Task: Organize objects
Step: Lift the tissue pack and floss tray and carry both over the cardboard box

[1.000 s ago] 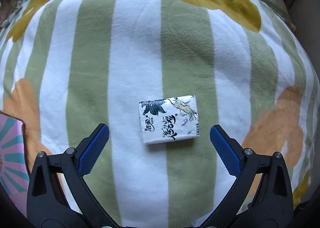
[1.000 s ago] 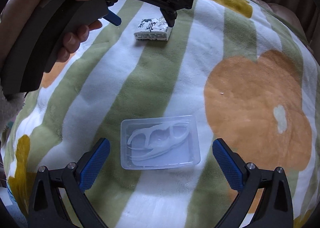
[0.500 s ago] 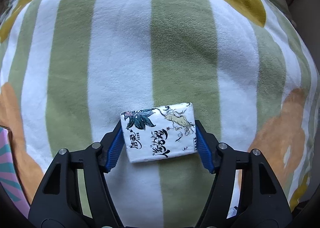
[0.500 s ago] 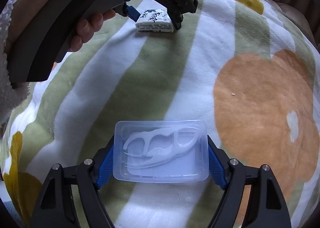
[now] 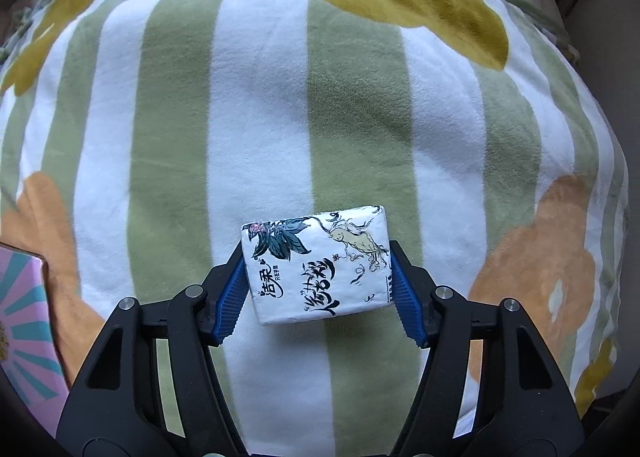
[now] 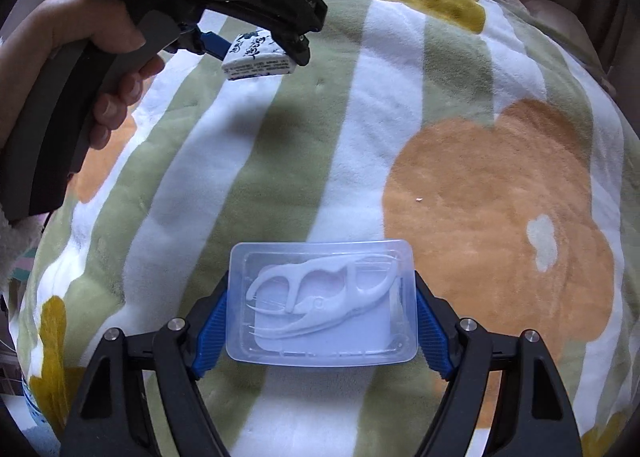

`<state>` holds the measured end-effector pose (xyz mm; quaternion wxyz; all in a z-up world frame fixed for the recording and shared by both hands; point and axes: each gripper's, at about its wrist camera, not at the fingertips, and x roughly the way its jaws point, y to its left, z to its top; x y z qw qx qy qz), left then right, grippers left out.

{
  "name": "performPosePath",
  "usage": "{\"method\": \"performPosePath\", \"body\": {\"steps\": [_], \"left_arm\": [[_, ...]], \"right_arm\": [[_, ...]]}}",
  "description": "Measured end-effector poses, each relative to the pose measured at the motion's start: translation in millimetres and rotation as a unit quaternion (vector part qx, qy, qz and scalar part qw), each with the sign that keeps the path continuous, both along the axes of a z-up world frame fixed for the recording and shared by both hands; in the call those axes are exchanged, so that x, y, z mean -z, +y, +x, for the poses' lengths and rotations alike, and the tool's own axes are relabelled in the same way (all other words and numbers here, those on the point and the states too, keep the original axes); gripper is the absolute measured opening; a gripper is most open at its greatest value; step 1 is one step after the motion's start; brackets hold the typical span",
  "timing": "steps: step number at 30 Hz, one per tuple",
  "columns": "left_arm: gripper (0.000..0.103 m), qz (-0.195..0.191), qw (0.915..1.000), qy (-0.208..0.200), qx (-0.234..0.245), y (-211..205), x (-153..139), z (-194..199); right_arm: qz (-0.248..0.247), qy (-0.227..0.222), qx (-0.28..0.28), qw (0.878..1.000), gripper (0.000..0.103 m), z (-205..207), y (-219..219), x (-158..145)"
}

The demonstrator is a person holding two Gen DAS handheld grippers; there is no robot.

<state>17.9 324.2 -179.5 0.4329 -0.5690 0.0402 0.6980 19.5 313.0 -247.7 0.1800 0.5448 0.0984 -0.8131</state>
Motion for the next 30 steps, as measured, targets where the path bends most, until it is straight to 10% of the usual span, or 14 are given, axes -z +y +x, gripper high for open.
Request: {"method": "performPosePath", "body": {"steps": [30], "left_arm": [[0.061, 0.081, 0.9901, 0.088, -0.073, -277.3, -147.3, 13.8]], "right_arm": [[-0.022, 0.070, 0.129, 0.989, 0.076, 23.0, -44.5, -226.5]]}}
